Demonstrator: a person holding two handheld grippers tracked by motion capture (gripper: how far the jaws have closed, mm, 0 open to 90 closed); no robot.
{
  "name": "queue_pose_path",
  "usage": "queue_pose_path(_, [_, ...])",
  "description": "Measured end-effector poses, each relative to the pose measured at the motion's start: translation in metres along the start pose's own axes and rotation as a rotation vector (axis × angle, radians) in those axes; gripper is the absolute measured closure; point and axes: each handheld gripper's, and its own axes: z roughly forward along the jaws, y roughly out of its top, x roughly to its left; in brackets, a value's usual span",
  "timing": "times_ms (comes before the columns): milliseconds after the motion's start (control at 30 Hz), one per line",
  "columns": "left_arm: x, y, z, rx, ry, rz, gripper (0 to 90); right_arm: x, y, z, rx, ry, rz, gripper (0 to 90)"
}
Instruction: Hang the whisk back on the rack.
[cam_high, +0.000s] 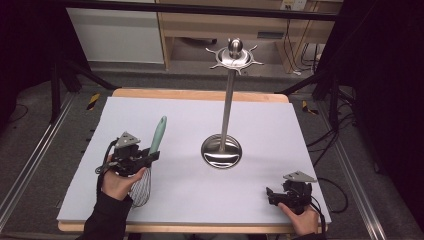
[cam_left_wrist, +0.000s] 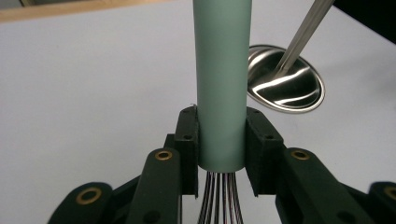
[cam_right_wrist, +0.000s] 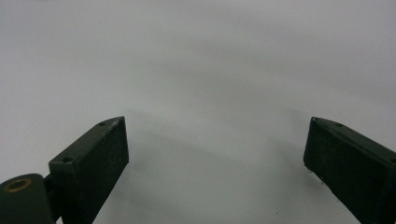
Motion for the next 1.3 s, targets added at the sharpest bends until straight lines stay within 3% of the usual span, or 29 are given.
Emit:
queue_pose_path(267, [-0.004,0.004,-0.015,-0.076,0.003,0.020,68.6,0.001,0.000,0.000,-0.003,-0.001,-0.005,7.2])
queue_pose_path(700, [-0.005,0.013,-0.027,-0.129,-0.026,0.011,68.6,-0.004,0.000,-0.003,-0.036,-0.022,0.040,7.2])
queue_pose_path(733, [-0.005,0.016,-0.030,-0.144,-0.052,0.008,68.6,-0.005,0.000,-0.004,-0.045,-0.019,0.055,7.1])
queue_pose_path(833, [-0.007,0.019,-0.033,-0.149,-0.043,0.018,68.6,-0.004,0.001,-0.005,-0.053,-0.018,0.050,7.3])
queue_pose_path(1067, [-0.015,0.040,-0.045,-0.229,-0.070,0.031,68.5,-0.008,-0.001,-0.008,-0.071,-0.028,0.075,7.2])
queue_pose_path(1300, [-0.022,0.057,-0.049,-0.259,-0.080,0.048,68.5,-0.007,0.000,-0.008,-0.076,-0.021,0.075,7.2])
